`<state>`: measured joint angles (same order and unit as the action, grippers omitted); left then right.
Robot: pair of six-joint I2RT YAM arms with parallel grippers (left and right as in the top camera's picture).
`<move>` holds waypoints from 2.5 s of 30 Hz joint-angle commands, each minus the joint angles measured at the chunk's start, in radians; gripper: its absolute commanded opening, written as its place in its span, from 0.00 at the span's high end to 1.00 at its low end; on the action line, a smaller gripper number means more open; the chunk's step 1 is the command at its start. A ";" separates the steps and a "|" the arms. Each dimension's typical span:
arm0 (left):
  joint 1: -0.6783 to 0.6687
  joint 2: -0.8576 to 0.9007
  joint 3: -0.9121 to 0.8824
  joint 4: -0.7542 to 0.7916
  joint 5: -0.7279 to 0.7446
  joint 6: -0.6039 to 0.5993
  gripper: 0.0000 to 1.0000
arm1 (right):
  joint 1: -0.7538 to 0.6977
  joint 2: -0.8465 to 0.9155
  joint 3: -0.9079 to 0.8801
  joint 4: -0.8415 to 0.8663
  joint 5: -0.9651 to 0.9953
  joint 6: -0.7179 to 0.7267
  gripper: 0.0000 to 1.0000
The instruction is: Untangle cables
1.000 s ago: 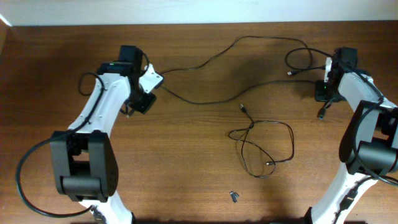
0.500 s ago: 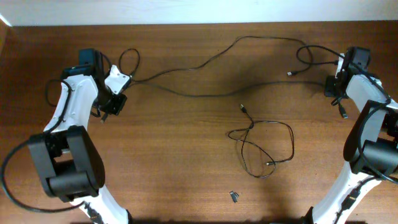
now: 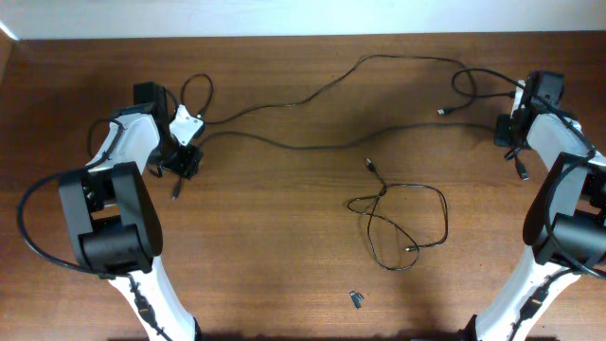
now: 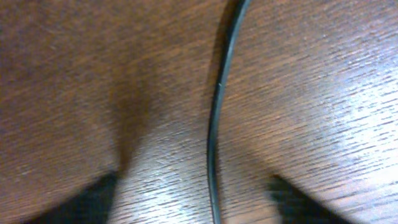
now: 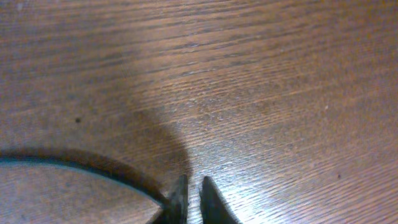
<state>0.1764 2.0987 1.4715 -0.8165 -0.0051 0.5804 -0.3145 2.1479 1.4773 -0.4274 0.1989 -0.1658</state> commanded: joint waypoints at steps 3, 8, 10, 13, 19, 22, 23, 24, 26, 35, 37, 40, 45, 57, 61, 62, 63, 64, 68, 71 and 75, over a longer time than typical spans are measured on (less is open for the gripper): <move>0.004 0.016 0.010 0.026 -0.084 -0.004 0.01 | -0.008 0.016 -0.006 -0.009 0.018 -0.014 0.72; 0.004 -0.004 0.128 0.035 -0.084 -0.034 0.01 | -0.008 -0.041 0.044 -0.059 0.023 -0.044 0.67; 0.004 -0.036 0.208 0.003 -0.042 -0.035 0.01 | -0.008 -0.091 0.075 -0.090 0.023 -0.044 0.64; 0.003 -0.121 0.298 -0.015 -0.040 -0.049 0.00 | -0.007 -0.216 0.124 -0.144 0.023 -0.044 0.64; -0.029 -0.278 0.298 -0.251 0.173 -0.049 0.01 | 0.048 -0.493 0.132 -0.370 -0.036 -0.043 0.48; -0.074 -0.341 0.298 -0.376 0.392 -0.049 0.01 | 0.121 -0.605 0.132 -0.544 -0.153 -0.043 0.33; -0.092 -0.352 0.298 -0.410 0.432 -0.049 0.01 | 0.135 -0.616 0.132 -0.579 -0.179 -0.042 0.30; -0.112 -0.359 0.298 -0.447 0.453 -0.049 0.01 | 0.161 -0.630 0.132 -0.638 -0.220 -0.039 0.26; -0.170 -0.360 0.298 -0.531 0.454 -0.048 0.01 | 0.202 -0.630 0.131 -0.732 -0.303 -0.036 0.15; -0.320 -0.361 0.296 -0.554 0.407 -0.029 0.01 | 0.322 -0.616 0.113 -0.955 -0.427 -0.016 0.12; -0.340 -0.361 0.296 -0.554 0.385 -0.026 0.01 | 0.340 -0.616 0.063 -0.959 -0.428 -0.010 0.12; -0.344 -0.361 0.296 -0.554 0.383 -0.026 0.01 | 0.350 -0.616 -0.002 -0.929 -0.428 0.000 0.12; -0.344 -0.361 0.296 -0.554 0.383 -0.026 0.01 | 0.360 -0.615 -0.127 -0.780 -0.432 0.051 0.12; -0.344 -0.361 0.296 -0.550 0.383 -0.026 0.01 | 0.539 -0.473 -0.336 -0.227 -0.417 0.050 0.11; -0.344 -0.361 0.296 -0.550 0.383 -0.026 0.01 | 0.539 -0.328 -0.336 -0.167 -0.417 0.039 0.12; -0.344 -0.361 0.296 -0.550 0.383 -0.026 0.01 | 0.539 -0.295 -0.336 -0.163 -0.417 0.039 0.12; -0.344 -0.361 0.296 -0.550 0.383 -0.026 0.01 | 0.539 -0.267 -0.336 -0.159 -0.417 0.039 0.13; -0.344 -0.361 0.296 -0.550 0.383 -0.026 0.01 | 0.539 -0.232 -0.336 -0.154 -0.417 0.039 0.16; -0.344 -0.361 0.296 -0.550 0.383 -0.026 0.01 | 0.539 -0.205 -0.336 -0.147 -0.416 0.039 0.19; -0.344 -0.361 0.296 -0.550 0.383 -0.026 0.01 | 0.539 -0.205 -0.336 -0.140 -0.412 0.039 0.31; -0.344 -0.361 0.296 -0.550 0.383 -0.026 0.01 | 0.558 -0.204 -0.336 -0.134 -0.280 0.000 0.32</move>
<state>-0.1654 1.7584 1.7596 -1.3663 0.3775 0.5381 0.2230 1.9053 1.1545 -0.5632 -0.1875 -0.1387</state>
